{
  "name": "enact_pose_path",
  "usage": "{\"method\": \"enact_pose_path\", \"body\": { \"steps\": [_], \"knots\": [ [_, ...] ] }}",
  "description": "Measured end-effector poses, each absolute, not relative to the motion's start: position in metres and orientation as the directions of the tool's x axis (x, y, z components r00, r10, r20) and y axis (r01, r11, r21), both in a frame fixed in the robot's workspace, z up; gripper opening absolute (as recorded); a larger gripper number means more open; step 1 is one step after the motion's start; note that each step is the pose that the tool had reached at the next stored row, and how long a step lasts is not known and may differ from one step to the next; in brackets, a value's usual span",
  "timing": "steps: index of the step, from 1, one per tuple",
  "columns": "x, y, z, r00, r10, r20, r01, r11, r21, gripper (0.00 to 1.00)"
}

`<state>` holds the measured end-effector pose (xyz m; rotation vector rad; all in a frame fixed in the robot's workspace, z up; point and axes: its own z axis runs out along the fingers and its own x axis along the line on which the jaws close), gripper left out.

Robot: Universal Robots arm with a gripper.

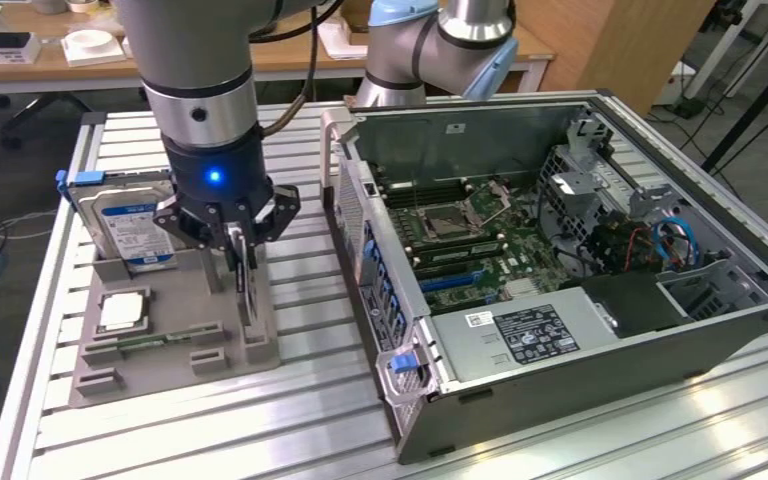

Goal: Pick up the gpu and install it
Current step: 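Pick up the gpu and move the gpu toward the slot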

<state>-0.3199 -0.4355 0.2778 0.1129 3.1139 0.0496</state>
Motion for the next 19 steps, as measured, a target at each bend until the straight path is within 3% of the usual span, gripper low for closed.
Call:
{"method": "enact_pose_path", "body": {
  "steps": [19],
  "knots": [
    [-0.32,-0.436,0.288,-0.997,0.073,-0.024,0.072,0.997,0.032,0.26]
  ]
}}
